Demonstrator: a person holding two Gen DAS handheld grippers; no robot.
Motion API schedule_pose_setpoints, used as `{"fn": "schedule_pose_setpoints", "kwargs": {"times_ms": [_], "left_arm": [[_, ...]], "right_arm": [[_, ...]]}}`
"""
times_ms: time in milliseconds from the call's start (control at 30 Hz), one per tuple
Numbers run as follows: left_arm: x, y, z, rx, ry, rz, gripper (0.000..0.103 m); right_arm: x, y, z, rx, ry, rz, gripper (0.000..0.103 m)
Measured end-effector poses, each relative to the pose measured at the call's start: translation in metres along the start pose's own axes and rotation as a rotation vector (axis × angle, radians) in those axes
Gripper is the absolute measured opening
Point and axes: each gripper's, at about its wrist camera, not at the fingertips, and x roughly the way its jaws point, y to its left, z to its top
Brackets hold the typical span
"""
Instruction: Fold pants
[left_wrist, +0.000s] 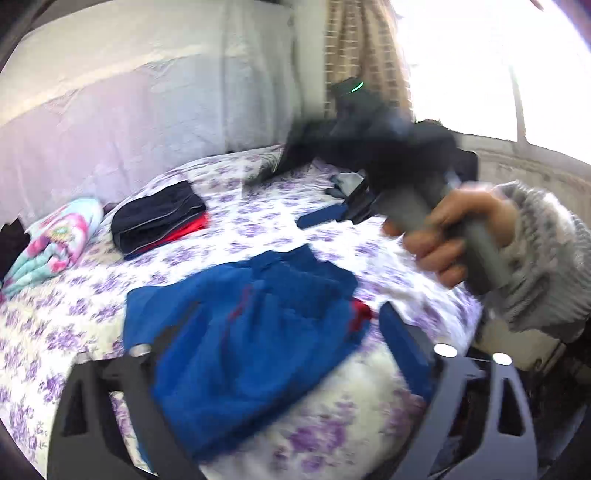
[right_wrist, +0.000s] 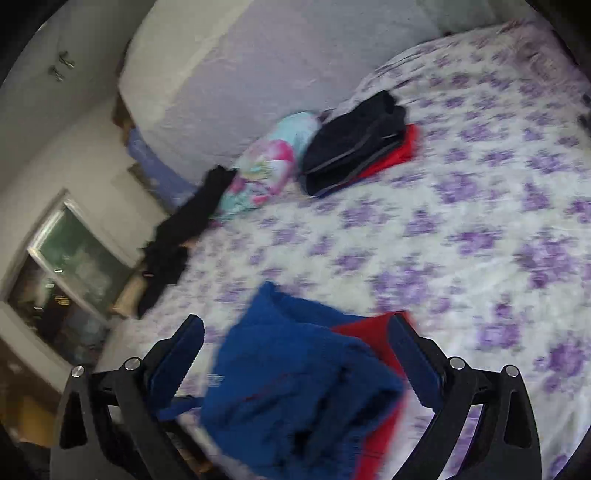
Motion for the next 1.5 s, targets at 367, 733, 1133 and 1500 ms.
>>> {"fn": "schedule_pose_setpoints", "kwargs": {"times_ms": [367,733,1133,1500], "left_arm": [[0.022,0.002,-0.037,-0.013,0.161,-0.037,0.093],[0.030,0.001,-0.032,0.016,0.159,-0.047,0.094],[0.024,0.002,-0.016,-0.014,0.150,-0.096,0.096],[0.055,-0.039,0.000,0.035,0.143,-0.232,0.096]], "right_arm": [[0.136,0.021,0.032,0.005,0.539,0.099,0.099],[0.136,0.010,0.020,-0.156,0.565,-0.034,0.018],[0.080,-0.005,0.056,-0.049,0.388,0.015,0.009],[0.028,-0.050,0.003,0.095,0.366,-0.038,0.081]]}}
